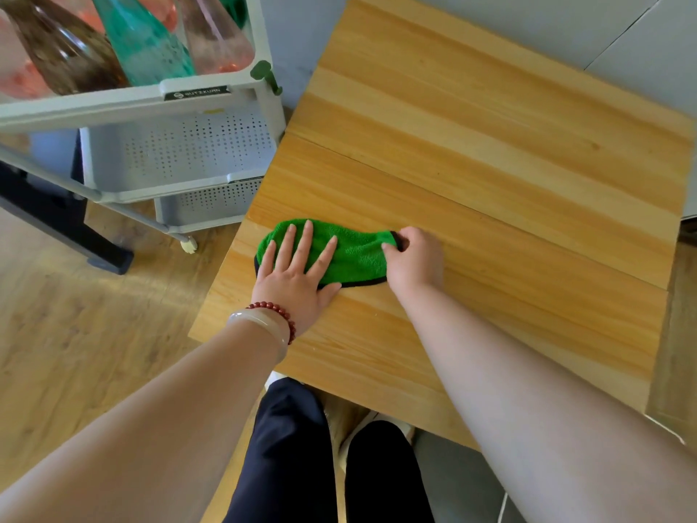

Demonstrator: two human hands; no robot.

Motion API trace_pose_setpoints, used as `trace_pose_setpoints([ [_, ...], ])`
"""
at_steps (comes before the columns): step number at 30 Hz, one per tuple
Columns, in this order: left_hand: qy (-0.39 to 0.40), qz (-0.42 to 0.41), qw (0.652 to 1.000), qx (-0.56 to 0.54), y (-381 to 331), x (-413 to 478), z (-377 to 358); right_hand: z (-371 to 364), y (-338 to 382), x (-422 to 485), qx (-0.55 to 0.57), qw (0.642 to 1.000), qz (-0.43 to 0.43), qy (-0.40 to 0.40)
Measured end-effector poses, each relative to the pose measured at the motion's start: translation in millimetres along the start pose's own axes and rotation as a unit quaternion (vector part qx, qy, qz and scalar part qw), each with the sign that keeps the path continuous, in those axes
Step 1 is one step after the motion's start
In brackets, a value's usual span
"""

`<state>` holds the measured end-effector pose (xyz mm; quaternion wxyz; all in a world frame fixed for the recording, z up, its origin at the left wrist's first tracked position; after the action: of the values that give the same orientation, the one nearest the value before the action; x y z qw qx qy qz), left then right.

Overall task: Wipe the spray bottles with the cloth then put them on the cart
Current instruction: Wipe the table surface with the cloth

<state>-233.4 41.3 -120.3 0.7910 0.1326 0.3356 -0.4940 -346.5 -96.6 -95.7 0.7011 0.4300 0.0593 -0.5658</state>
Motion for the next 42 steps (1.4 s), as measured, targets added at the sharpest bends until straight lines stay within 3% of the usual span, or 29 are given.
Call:
trace_pose_setpoints([
  [6,0.008,-0.002,1.000,-0.012,-2,0,3,15,-8,1,0.157,0.981,-0.044,-0.103],
  [8,-0.038,-0.029,0.998,-0.037,-2,1,9,20,-13,6,0.176,0.975,-0.052,-0.127],
  [11,-0.073,-0.035,0.995,-0.050,4,2,15,27,-18,10,0.172,0.974,-0.055,-0.137],
  [15,-0.051,-0.006,0.998,-0.039,8,1,9,30,-21,11,0.170,0.975,-0.047,-0.134],
  [22,-0.014,-0.034,0.999,0.015,-2,-6,3,25,-22,3,0.159,0.979,-0.022,-0.123],
  [26,-0.110,-0.075,0.991,-0.024,1,-7,-7,27,-30,3,0.134,0.979,-0.020,-0.154],
  [34,-0.167,-0.150,0.974,0.029,2,-10,-14,32,-24,-11,0.192,0.974,-0.025,-0.121],
  [37,-0.202,-0.127,0.971,-0.032,2,-12,-10,36,-24,-12,0.215,0.971,-0.004,-0.107],
  [40,-0.230,-0.069,0.961,-0.137,4,-14,8,40,-22,-7,0.332,0.943,-0.008,-0.034],
  [42,-0.241,-0.033,0.950,-0.196,7,-11,28,43,-18,-2,0.298,0.954,0.006,0.008],
])
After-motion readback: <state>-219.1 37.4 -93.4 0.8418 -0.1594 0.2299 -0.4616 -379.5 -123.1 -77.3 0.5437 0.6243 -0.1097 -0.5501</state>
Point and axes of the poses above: each hand's wrist, its own x-axis towards the middle knuckle, its own z-axis out of the back of the hand, y = z × x, the point moved 1 cm from there along x, towards the middle knuckle, and after that the axes turned 14 degrees about y, right-handed, at the moved point
